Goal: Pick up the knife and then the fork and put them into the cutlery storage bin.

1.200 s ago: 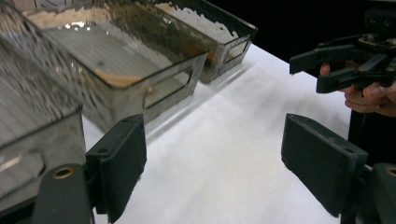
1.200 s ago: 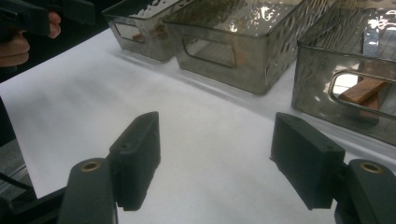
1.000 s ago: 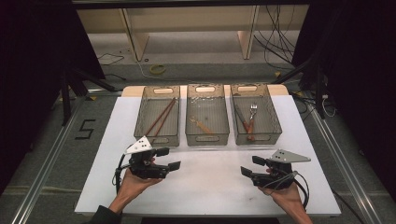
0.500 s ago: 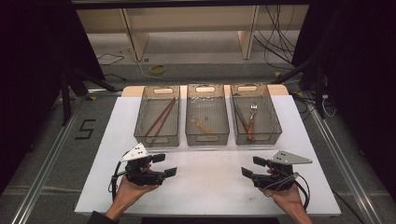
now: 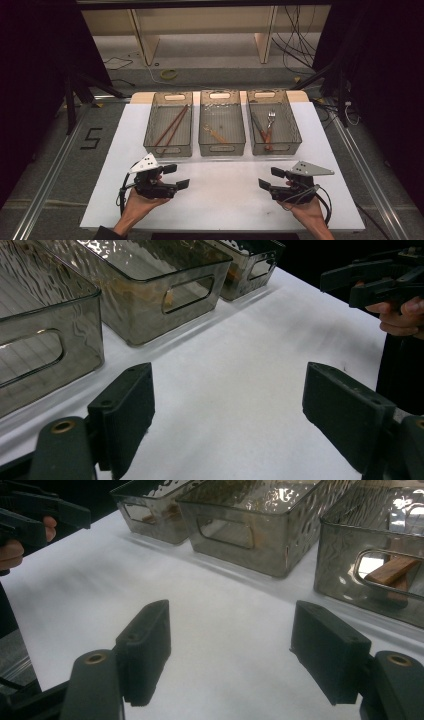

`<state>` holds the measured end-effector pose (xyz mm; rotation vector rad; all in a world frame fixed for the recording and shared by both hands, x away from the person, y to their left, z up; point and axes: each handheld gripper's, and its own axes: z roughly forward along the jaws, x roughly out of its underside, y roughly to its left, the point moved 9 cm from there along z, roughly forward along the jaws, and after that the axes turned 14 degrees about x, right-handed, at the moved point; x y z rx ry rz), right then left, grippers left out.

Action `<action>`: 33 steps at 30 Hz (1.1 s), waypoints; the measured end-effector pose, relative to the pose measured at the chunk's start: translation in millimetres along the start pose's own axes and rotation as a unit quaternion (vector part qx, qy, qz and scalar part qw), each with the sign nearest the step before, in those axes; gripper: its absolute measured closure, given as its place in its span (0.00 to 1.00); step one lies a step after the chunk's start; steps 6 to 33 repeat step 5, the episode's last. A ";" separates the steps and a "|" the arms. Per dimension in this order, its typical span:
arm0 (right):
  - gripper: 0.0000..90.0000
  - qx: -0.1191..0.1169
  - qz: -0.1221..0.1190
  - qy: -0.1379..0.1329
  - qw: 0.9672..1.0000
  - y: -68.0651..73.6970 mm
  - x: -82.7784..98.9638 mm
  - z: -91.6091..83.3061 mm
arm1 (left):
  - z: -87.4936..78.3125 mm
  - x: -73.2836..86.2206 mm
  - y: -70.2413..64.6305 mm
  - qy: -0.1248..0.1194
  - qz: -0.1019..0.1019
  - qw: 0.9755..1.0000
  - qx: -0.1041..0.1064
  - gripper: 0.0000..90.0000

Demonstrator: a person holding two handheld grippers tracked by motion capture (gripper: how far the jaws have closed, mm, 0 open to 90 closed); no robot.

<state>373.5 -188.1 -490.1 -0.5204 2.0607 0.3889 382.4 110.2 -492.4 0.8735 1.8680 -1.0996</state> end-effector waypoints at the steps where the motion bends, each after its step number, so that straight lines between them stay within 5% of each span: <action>1: 0.36 0.000 0.000 0.000 1.000 -0.2 -0.1 0.0 | 0.0 0.0 0.0 0.000 -0.001 1.000 0.000 0.22; 33: 0.36 0.000 0.000 -0.001 1.000 -0.7 -0.2 0.4 | 0.4 0.8 1.8 0.002 -0.003 1.000 -0.001 0.22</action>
